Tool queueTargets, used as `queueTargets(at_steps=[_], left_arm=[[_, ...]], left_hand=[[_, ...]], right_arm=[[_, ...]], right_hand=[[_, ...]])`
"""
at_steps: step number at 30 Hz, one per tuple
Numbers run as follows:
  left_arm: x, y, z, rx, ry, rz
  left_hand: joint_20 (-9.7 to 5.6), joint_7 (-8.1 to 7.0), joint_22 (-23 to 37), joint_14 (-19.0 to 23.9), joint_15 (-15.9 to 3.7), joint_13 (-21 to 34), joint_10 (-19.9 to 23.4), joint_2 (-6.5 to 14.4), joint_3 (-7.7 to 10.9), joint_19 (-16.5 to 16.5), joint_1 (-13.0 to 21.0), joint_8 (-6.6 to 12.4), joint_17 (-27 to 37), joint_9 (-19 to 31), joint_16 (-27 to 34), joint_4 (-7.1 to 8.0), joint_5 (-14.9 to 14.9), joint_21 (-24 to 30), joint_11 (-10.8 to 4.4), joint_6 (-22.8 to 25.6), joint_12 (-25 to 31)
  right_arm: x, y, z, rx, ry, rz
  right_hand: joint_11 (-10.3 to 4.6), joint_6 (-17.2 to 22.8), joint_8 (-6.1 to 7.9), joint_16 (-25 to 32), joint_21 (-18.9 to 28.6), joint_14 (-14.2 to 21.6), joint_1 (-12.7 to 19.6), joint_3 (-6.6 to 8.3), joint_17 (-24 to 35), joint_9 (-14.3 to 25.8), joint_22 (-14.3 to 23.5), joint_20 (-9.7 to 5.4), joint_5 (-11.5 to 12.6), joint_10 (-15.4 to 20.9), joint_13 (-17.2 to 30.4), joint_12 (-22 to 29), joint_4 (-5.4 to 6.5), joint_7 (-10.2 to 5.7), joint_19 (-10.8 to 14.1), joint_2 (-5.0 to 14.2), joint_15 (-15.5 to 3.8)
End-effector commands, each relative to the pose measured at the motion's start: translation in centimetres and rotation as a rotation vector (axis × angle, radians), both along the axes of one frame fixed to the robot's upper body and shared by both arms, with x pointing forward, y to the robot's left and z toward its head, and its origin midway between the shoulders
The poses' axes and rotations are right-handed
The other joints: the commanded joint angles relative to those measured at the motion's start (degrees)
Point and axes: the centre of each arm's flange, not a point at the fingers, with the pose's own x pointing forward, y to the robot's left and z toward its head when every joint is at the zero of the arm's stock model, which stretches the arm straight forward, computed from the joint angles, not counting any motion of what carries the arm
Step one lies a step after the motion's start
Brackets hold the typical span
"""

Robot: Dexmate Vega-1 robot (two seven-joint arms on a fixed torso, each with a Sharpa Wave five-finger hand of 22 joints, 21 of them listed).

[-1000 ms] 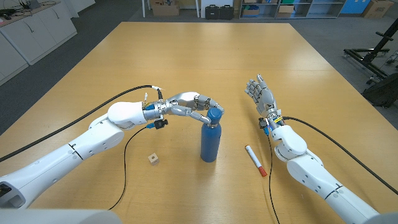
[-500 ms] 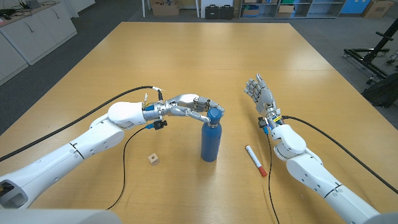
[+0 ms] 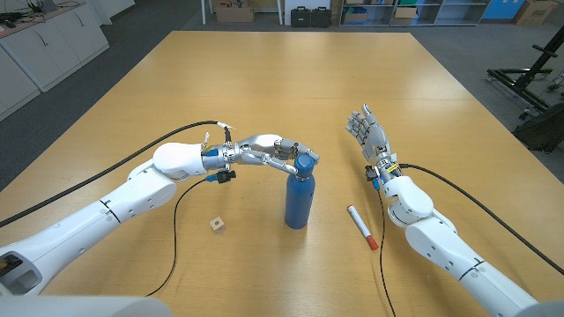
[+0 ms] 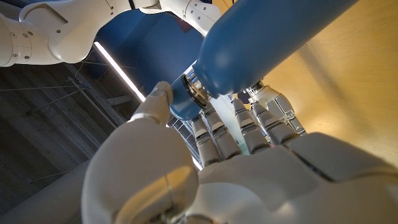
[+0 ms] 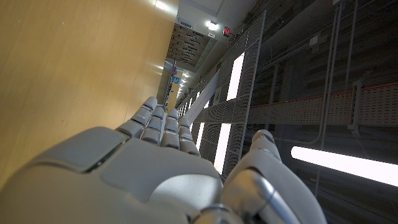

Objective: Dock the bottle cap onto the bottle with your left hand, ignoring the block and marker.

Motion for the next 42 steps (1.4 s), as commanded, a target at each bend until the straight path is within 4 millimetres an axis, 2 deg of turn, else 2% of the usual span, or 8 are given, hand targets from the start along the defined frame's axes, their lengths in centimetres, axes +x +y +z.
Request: queueTargets(at_steps=[1,10,17,20,25,31,36,42], left_arm=[[0.0,0.2,0.0,0.008,-0.003,-0.015],[-0.1,0.2,0.0,0.046,-0.021,-0.029],[-0.2,0.1,0.2,0.07,-0.034,-0.046],[-0.2,0.1,0.2,0.074,-0.044,-0.047],[-0.2,0.2,0.5,0.077,-0.066,-0.042],[-0.4,0.4,0.7,0.082,-0.089,-0.034],[-0.3,0.6,1.0,0.071,-0.108,-0.008],[-0.3,1.0,1.6,0.035,-0.144,0.031]], left_hand=[[0.24,-0.06,0.2,-1.0,-6.97,0.1,-1.8,-0.1,-0.62,-0.9,-0.9,-0.71,0.2,0.2,0.3,-0.04,0.0,0.0,0.35,-1.6,0.0],[0.87,0.05,0.3,-3.7,-5.5,0.0,-6.1,0.0,-1.17,-2.8,-1.7,-2.11,0.2,0.4,0.1,-0.27,0.0,-0.1,2.36,-6.3,0.0],[1.72,0.45,0.3,-7.2,-3.79,-0.3,-11.3,0.0,-1.7,-5.3,-2.6,-3.03,0.3,0.6,0.0,-0.34,-0.1,-0.2,4.38,-11.3,-0.1],[1.97,0.93,0.3,-9.4,-2.92,-0.4,-14.7,-0.1,-2.18,-6.7,-3.3,-3.31,0.3,0.7,0.0,-0.26,-0.1,-0.2,6.32,-14.3,-0.2],[2.02,1.6,0.3,-12.1,-1.8,-0.6,-19.0,-0.3,-2.53,-8.1,-3.7,-3.74,0.3,0.6,-0.1,-0.43,-0.2,-0.2,7.18,-18.4,-0.4],[2.4,3.15,0.3,-15.7,-0.27,-0.8,-23.7,-0.7,-3.52,-9.9,-5.4,-3.99,0.4,0.6,-0.2,-0.17,-0.3,-0.2,9.04,-23.9,-0.2],[2.61,3.73,0.4,-16.7,0.27,-0.9,-25.3,-0.9,-4.25,-10.5,-6.9,-3.98,0.4,0.5,-0.1,0.28,-0.5,-0.2,9.55,-25.5,-0.2],[2.73,4.06,0.4,-16.6,0.4,-0.9,-24.9,-0.8,-4.64,-10.6,-7.9,-3.63,0.4,0.5,0.2,0.54,-0.5,-0.1,9.48,-25.4,0.3]], right_arm=[[0.0,0.2,0.1,-0.006,0.001,0.001],[0.0,0.3,0.1,-0.009,-0.001,0.0],[0.0,0.4,0.1,-0.005,-0.001,0.001],[0.0,0.4,0.1,-0.008,-0.003,-0.001],[0.0,0.4,0.1,-0.007,-0.001,-0.001],[0.0,0.4,0.1,-0.01,-0.001,0.0],[0.0,0.4,0.1,-0.012,-0.002,-0.001],[-0.3,0.2,0.1,-0.008,-0.01,-0.007]], right_hand=[[0.1,0.3,0.19,0.0,-0.3,0.4,0.1,-0.13,0.1,0.3,0.2,-0.12,0.0,0.4,0.1,0.2,0.17,-0.08,0.6,0.62,0.35],[0.16,0.3,0.18,0.0,-0.4,0.4,0.1,-0.14,0.1,0.3,0.2,-0.15,0.0,0.4,0.1,0.2,0.17,-0.11,0.7,0.63,0.41],[0.13,0.3,0.17,0.0,-0.5,0.4,0.1,-0.15,0.1,0.3,0.2,-0.1,0.0,0.4,0.1,0.2,0.16,-0.16,0.7,0.64,0.3],[0.02,0.2,0.16,0.0,-0.5,0.4,0.2,-0.15,0.1,0.3,0.2,-0.07,0.0,0.5,0.1,0.2,0.15,-0.24,0.7,0.64,0.33],[0.07,0.3,0.19,0.0,-0.6,0.4,0.2,-0.16,0.1,0.3,0.3,-0.03,0.0,0.5,0.1,0.2,0.15,-0.09,0.7,0.64,0.27],[0.06,0.3,0.17,-0.1,-0.7,0.4,0.2,-0.16,0.1,0.3,0.3,-0.07,0.0,0.5,0.1,0.2,0.13,0.13,0.6,0.64,0.29],[0.14,0.3,0.16,-0.1,-0.7,0.3,0.2,-0.17,0.1,0.3,0.3,-0.05,0.0,0.5,0.1,0.2,0.13,0.21,0.7,0.64,0.26],[0.13,0.5,0.21,-0.1,-0.8,0.4,0.2,-0.17,0.1,0.3,0.3,-0.05,0.0,0.7,0.1,0.3,0.11,0.56,0.8,0.64,0.26]])
